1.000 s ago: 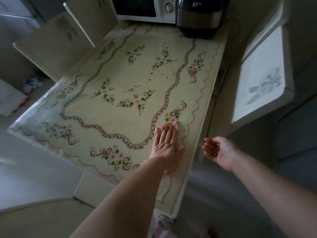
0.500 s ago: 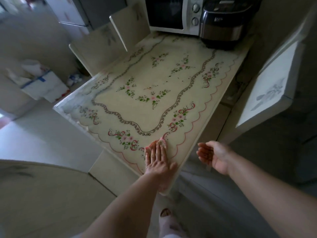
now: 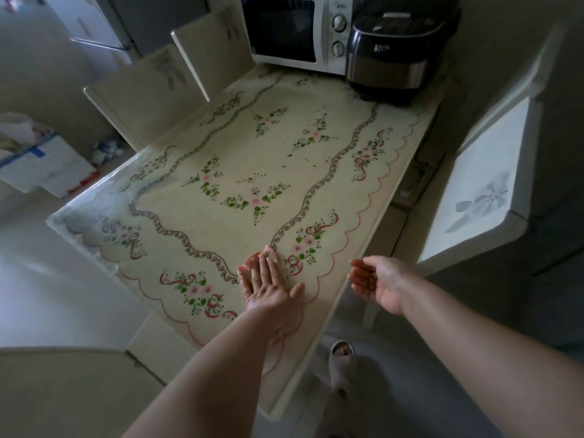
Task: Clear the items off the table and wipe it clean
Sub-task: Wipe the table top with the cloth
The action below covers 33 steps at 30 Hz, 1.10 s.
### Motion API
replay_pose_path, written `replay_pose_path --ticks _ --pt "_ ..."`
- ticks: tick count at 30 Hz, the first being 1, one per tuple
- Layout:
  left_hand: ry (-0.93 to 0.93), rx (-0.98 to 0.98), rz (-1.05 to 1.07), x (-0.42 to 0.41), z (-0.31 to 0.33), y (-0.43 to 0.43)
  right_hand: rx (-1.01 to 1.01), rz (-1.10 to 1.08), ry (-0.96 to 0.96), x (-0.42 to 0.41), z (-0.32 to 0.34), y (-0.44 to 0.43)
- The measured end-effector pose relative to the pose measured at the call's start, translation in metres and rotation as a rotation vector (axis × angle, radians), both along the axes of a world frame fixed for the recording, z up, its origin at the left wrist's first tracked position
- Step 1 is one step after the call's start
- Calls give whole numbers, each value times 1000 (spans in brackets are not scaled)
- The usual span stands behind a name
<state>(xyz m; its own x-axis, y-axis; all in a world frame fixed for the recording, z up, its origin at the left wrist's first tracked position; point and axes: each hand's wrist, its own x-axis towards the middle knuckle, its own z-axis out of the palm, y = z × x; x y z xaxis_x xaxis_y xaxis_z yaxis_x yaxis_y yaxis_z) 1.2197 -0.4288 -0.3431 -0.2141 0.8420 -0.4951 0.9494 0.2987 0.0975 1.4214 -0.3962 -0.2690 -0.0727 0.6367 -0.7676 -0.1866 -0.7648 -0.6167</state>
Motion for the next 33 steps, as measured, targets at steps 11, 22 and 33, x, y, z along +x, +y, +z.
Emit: replay_pose_path --ticks 11,22,33 --pt "-14 30 -101 2 -1 144 -19 66 -79 -12 3 142" --pt "31 89 190 -76 -9 241 -56 174 -68 -57 -7 233" --pt "38 111 178 -104 -10 289 -42 -237 -106 -1 -25 271"
